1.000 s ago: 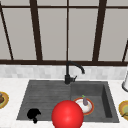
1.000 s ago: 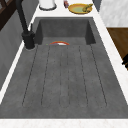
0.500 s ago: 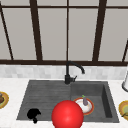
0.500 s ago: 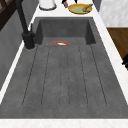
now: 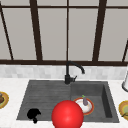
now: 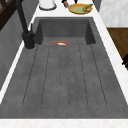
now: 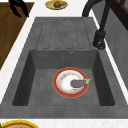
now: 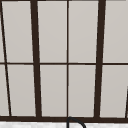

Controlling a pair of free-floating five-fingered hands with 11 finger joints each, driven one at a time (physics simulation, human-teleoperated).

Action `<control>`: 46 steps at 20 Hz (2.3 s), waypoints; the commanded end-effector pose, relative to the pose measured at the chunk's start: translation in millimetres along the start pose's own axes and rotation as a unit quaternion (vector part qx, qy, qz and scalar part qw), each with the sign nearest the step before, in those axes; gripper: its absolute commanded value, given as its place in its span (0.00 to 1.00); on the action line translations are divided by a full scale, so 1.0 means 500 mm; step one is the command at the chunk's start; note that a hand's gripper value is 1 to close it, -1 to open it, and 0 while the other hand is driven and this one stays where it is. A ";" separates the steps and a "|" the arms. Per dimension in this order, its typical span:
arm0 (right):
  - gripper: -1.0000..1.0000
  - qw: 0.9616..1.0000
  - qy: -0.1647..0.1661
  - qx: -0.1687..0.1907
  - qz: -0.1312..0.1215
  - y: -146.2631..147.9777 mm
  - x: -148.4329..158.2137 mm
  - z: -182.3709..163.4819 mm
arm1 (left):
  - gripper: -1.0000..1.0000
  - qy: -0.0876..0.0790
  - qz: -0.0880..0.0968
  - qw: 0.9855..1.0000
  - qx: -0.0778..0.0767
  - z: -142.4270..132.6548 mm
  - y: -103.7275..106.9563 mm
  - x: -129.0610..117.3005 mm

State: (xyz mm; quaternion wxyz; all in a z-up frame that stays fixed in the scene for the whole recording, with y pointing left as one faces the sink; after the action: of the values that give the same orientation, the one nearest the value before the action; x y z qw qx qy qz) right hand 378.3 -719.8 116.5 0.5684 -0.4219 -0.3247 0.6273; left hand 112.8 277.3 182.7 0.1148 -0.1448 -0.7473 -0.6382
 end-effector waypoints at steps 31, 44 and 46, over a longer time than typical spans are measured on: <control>1.00 0.999 0.033 -0.023 -0.010 -0.055 -0.037 -0.056 | 0.50 0.000 0.000 1.000 0.000 0.000 0.000 0.000; 1.00 0.999 0.048 0.016 -0.007 -0.177 0.076 0.031 | 0.50 0.000 0.000 1.000 0.000 0.000 0.000 0.000; 1.00 0.999 0.048 0.016 -0.008 -0.190 0.101 0.037 | 0.50 0.000 0.000 1.000 0.000 0.000 0.000 0.000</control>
State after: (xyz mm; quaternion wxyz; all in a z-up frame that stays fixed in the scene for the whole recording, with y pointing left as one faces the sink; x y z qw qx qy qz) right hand 403.7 -676.7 194.0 0.5853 -0.4523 -0.2774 0.6131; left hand 112.8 277.3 182.7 0.1148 -0.1448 -0.7473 -0.6382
